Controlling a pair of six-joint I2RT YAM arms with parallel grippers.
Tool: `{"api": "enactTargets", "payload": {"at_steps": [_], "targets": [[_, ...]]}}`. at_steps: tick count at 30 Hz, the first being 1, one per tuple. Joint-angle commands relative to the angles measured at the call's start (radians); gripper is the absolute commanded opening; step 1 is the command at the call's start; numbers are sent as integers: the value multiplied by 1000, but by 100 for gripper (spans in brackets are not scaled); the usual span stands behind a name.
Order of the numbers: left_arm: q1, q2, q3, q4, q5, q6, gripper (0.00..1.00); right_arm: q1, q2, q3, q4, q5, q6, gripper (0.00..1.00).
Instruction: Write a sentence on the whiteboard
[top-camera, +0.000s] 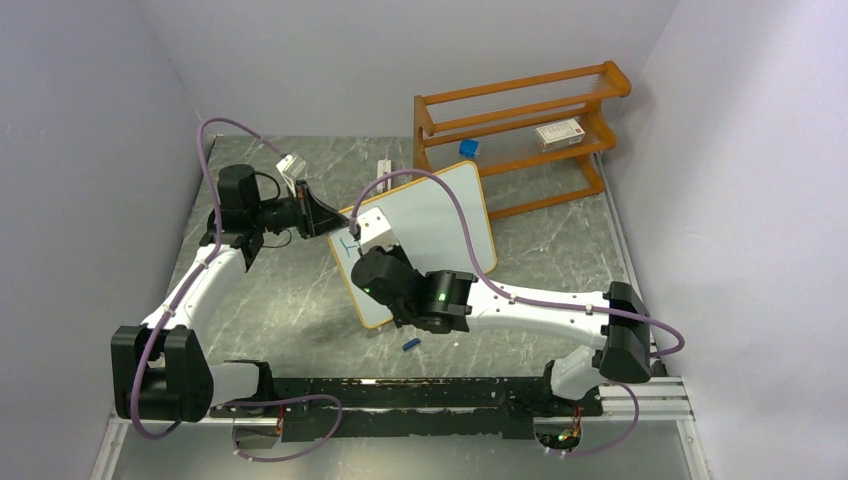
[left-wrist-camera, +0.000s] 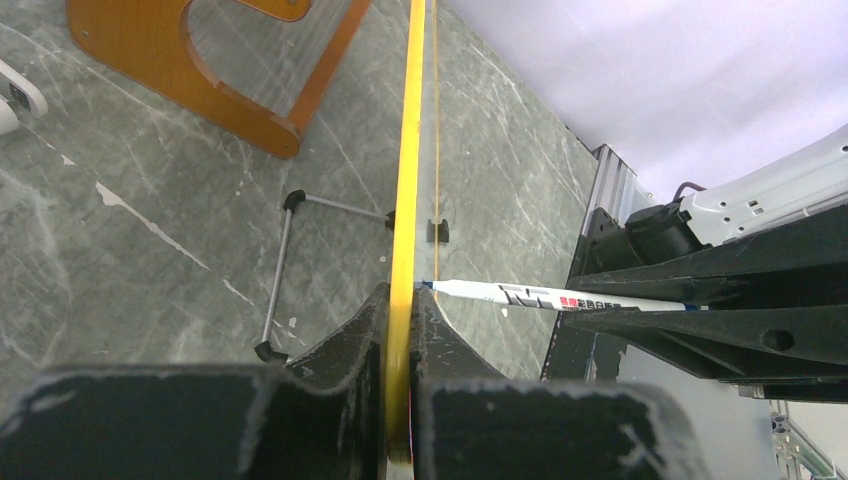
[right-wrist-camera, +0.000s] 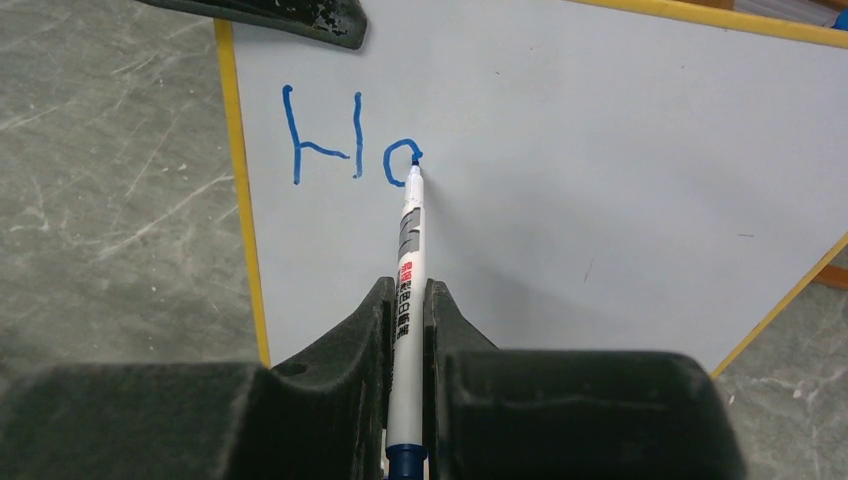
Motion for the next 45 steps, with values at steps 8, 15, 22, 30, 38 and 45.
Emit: {"api": "enactTargets", "payload": {"at_steps": [8,15,22,30,38,45], "targets": [[-19,12,9,-24,17,36,5,-7,-22,-33,-61,5,58,0],[-19,16,9,-25,15,37,5,-7,-23,-36,-65,33,64,0],[-19,15,9,-29,12,39,5,-7,-69,-56,-7,38,41,0],[-19,17,12,-35,9,43,5,-8,-94,-67,50,8,16,0],[-19,18,12,-37,9,45,5,-15,-67,-51,63,28,3,0],[-19,20,12,-35,12,44,5,-20,-68,-50,71,26,-3,0]]}}
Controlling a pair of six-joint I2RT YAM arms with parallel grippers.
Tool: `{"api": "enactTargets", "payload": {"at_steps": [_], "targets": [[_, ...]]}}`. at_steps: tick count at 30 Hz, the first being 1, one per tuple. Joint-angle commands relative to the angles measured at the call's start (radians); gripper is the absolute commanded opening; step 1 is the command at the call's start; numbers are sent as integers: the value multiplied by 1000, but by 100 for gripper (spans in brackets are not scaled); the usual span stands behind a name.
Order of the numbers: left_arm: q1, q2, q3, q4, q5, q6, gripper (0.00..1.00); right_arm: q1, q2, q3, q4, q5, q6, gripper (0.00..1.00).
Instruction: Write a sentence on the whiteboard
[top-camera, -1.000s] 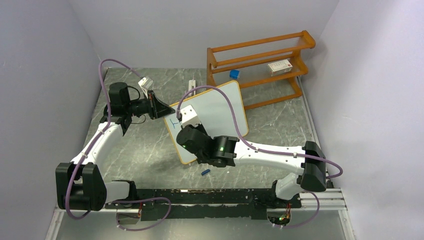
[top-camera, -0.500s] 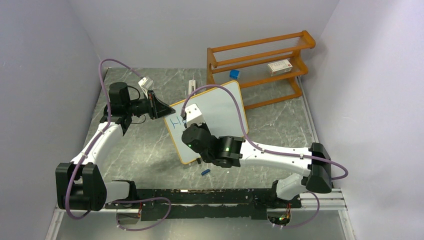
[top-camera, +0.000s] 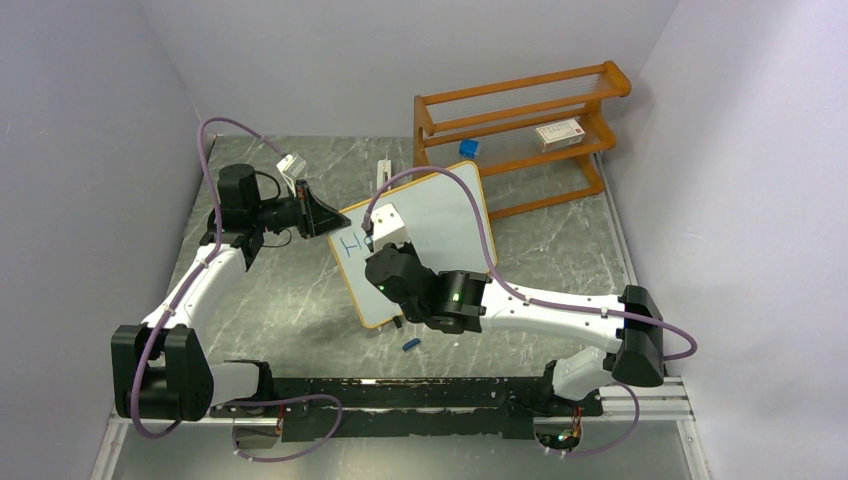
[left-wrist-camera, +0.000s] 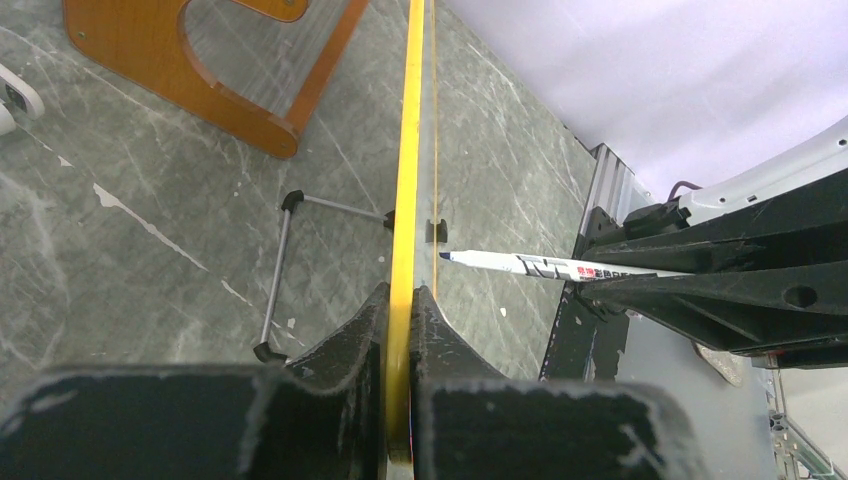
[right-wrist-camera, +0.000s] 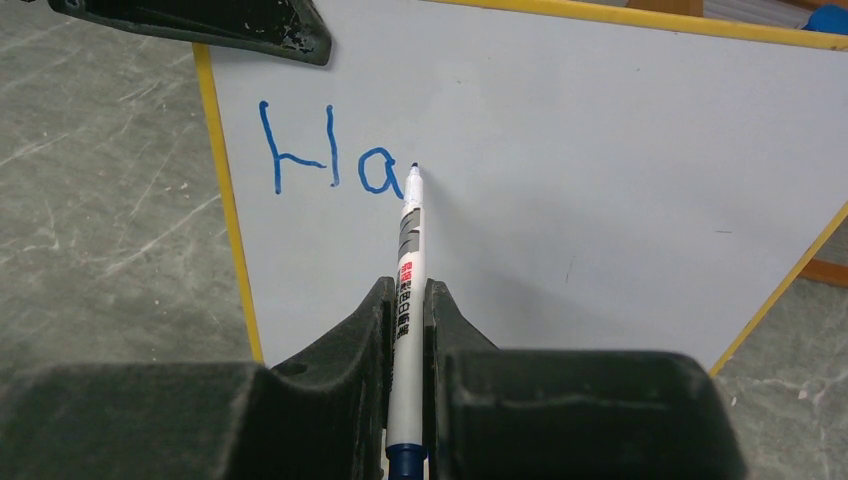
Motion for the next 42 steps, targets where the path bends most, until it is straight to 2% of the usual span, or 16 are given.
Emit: {"api": "enactTargets", "payload": {"at_steps": [1,32,42], "targets": [[-19,15,9,-34,7,44,5,-9,4,9,28,26,0,0],[-19,15,7,-25,13,37,5,-28,42,23,14,-7,1,0],[-19,14,7,-25,9,36,5,-29,42,37,-80,-23,54,0]]}}
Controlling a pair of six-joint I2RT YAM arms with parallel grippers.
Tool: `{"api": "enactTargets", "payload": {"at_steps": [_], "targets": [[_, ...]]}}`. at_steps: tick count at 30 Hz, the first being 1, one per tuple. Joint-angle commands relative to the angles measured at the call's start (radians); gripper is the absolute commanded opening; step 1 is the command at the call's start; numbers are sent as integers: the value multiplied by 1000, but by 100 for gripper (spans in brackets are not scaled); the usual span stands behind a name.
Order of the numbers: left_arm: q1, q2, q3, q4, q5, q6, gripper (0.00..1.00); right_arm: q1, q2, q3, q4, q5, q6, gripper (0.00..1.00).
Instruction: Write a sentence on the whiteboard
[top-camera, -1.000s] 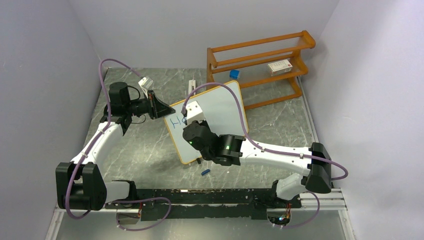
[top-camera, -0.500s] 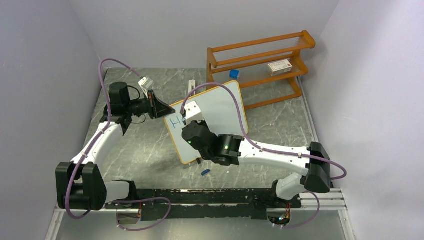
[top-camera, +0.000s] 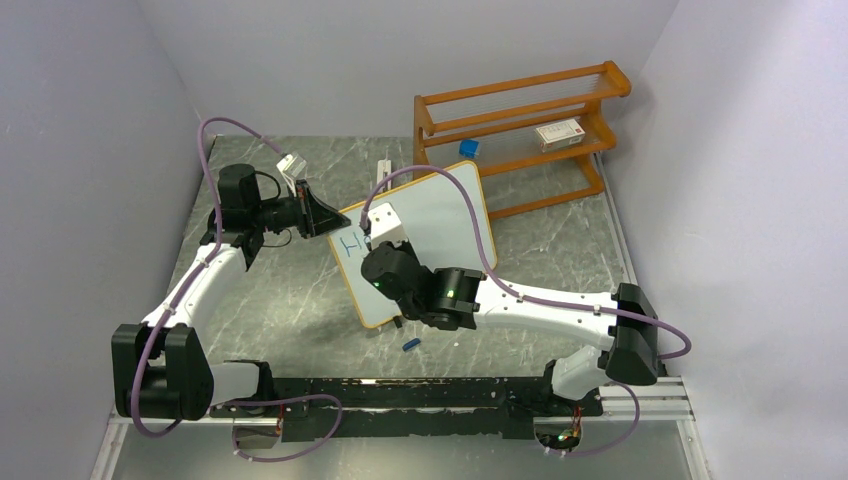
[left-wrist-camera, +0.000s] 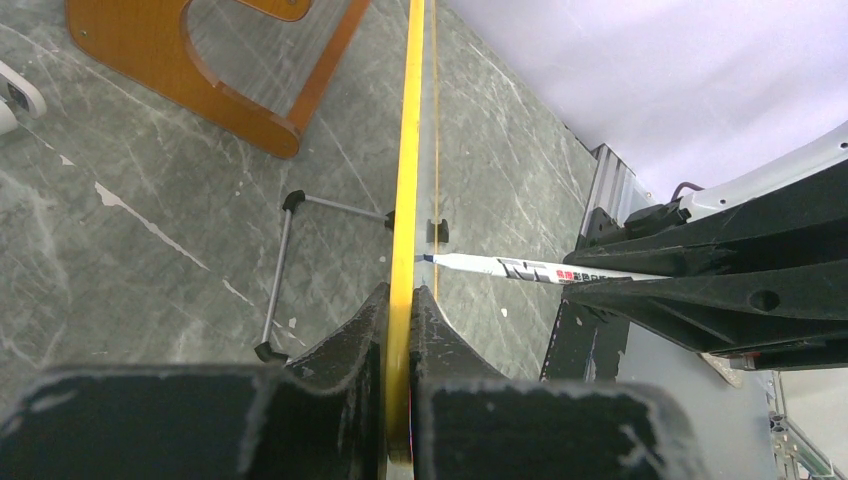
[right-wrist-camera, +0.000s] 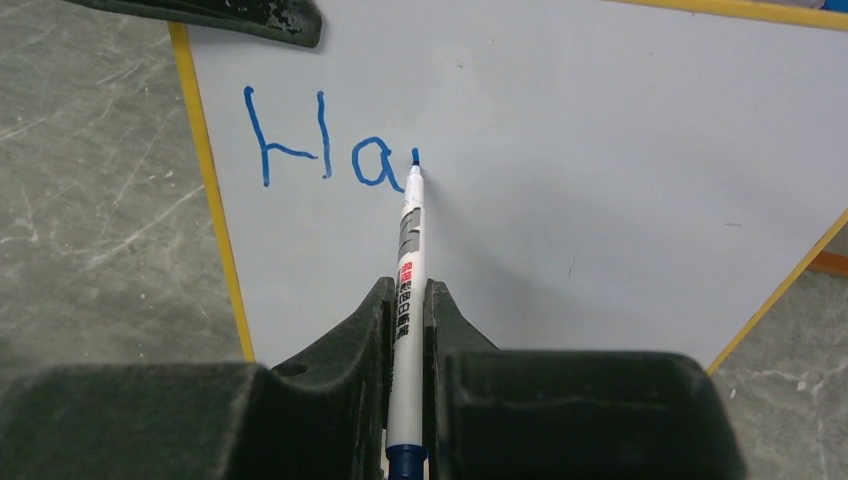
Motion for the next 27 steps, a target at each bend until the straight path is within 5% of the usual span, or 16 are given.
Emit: {"api": "enactTargets", "payload": {"at_steps": [1,16,27], "targets": [[-19,12,7,-27,10,36,5,-11,10,22,-73,-11,52,0],[-19,12,7,-27,8,36,5,-7,17,24,-157,-58,95,0],[-19,15,8,-32,6,40,5,-1,-70,-38,31,7,23,0]]}}
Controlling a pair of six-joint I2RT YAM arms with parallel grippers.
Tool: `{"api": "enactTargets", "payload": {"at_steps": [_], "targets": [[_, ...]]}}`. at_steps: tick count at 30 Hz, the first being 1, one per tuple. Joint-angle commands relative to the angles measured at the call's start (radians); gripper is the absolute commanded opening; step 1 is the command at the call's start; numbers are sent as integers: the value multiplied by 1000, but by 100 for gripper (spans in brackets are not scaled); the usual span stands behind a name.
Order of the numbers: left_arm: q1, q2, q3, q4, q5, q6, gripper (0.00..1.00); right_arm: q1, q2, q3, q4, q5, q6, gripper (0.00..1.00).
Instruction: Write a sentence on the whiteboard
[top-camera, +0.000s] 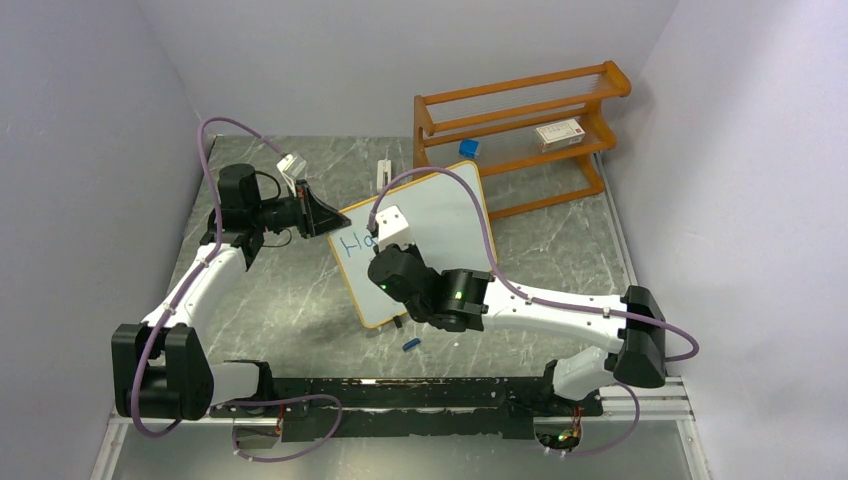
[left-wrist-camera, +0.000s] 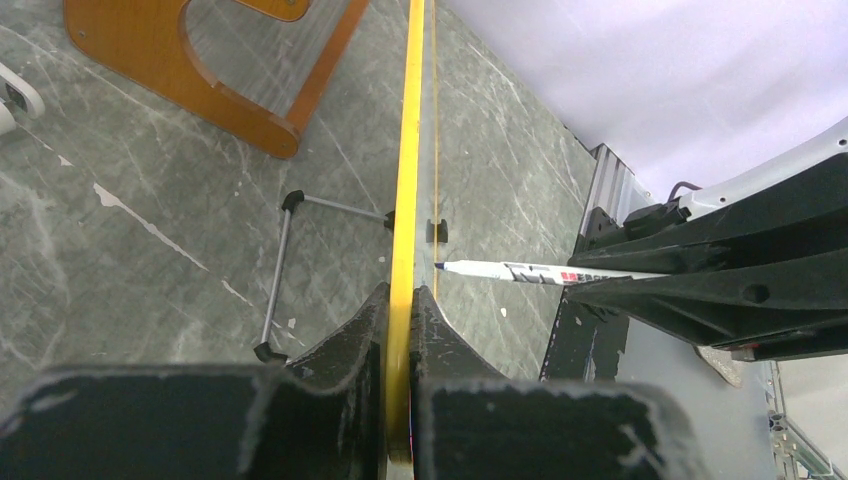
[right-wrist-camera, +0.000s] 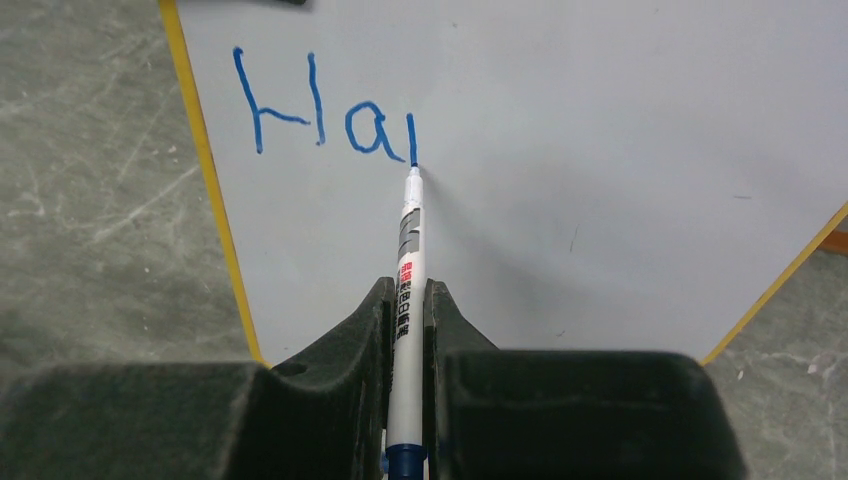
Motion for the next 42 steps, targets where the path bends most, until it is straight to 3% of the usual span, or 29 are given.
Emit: {"api": "enactTargets", "payload": {"at_steps": [1,42], "targets": [[-19,14,8,-33,5,41,5,-3,-34,-10,106,41,-35,0],[-19,21,8,-29,9,38,5,-34,7,-13,107,64,-23,0]]}}
